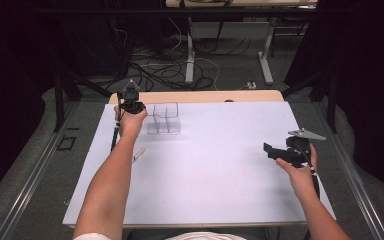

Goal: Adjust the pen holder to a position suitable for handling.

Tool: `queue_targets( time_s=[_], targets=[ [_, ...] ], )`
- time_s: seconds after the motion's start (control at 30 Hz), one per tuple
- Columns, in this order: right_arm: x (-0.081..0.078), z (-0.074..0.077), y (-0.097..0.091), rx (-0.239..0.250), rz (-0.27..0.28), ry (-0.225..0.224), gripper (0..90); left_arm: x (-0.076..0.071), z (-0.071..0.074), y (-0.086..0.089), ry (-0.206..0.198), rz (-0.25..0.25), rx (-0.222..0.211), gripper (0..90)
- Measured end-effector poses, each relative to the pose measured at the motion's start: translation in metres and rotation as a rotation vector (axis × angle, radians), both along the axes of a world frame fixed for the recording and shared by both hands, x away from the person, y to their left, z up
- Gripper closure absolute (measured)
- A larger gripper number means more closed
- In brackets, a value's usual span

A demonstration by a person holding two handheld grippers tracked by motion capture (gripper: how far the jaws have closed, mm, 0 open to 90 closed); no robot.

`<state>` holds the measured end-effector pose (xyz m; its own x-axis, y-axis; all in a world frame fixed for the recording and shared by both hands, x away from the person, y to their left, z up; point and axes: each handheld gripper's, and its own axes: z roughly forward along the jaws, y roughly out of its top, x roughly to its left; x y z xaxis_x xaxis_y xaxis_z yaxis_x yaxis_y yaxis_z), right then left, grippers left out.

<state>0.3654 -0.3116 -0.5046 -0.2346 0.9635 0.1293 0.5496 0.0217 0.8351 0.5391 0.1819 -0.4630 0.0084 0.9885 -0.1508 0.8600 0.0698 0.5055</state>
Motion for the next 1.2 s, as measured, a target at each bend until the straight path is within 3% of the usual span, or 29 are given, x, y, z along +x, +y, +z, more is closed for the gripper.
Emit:
queue_targets(
  time_s=[0.53, 1.2],
  targets=[
    [-0.001, 0.002, 0.002, 0.006, -0.005, -0.001, 8.8, -0.017, 0.008, -0.018, -0.011, 0.014, -0.069, 87.6],
    [0.0, 0.001, 0.003, 0.0, 0.007, -0.005, 8.8, -0.025, 0.002, -0.057, -0.016, 0.01, -0.099, 87.5]
  ],
)
